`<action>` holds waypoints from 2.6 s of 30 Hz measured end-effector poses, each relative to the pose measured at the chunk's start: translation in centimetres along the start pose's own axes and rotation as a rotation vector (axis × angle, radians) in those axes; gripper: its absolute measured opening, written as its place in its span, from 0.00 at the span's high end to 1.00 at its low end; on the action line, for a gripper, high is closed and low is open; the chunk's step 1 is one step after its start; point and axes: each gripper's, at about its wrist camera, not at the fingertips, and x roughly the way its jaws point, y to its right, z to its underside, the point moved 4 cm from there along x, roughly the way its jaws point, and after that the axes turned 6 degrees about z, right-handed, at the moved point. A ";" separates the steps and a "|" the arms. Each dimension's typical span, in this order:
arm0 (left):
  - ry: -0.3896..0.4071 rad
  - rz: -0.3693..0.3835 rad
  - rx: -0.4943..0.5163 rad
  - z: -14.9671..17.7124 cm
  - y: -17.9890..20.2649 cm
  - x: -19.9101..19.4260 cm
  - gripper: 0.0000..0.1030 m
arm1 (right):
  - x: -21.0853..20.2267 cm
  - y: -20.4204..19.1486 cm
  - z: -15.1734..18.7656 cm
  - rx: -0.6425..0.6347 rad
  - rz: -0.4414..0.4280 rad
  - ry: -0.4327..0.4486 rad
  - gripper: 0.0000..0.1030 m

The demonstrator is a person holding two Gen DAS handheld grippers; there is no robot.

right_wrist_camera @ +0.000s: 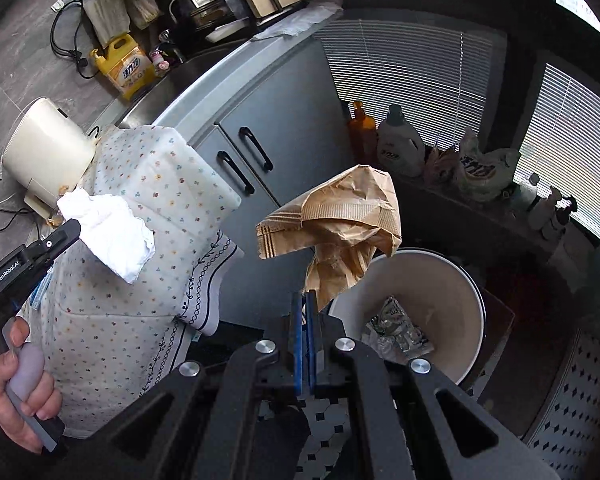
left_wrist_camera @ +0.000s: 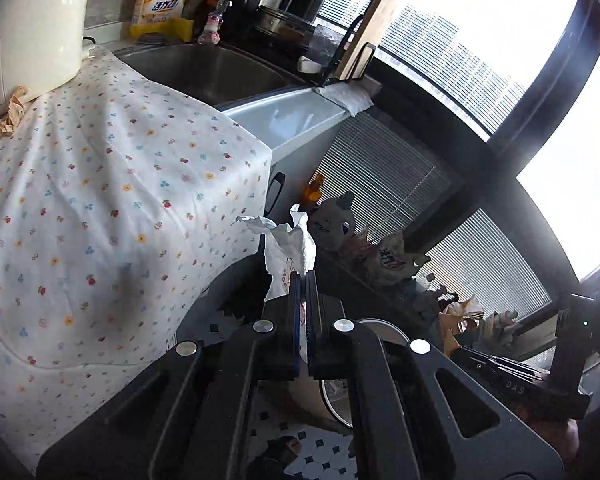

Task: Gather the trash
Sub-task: 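Carry both items to the bin and open the right gripper to drop the paper bag, then open the left gripper over the white bin to drop the tissue, then move both grippers back to the counter toward the remaining trash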

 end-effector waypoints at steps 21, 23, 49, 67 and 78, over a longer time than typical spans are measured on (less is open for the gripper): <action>-0.234 0.096 0.097 7.2 10.1 10.6 0.97 | 0.7 12.2 4.2 0.157 0.054 -0.037 0.42; -0.258 0.118 0.098 8.1 11.2 12.0 0.97 | 0.0 13.6 4.7 0.167 0.074 -0.034 0.42; -0.076 -0.022 -0.036 3.2 3.2 3.5 0.08 | -1.4 4.2 -0.5 0.029 -0.037 0.069 0.08; 0.211 -0.265 -0.234 -1.3 -14.3 -13.4 0.06 | 0.1 -19.4 -4.1 -0.258 -0.215 0.072 0.08; 0.342 -0.376 -0.353 -1.2 -24.8 -21.9 0.06 | 1.8 -32.8 -3.7 -0.399 -0.301 0.065 0.08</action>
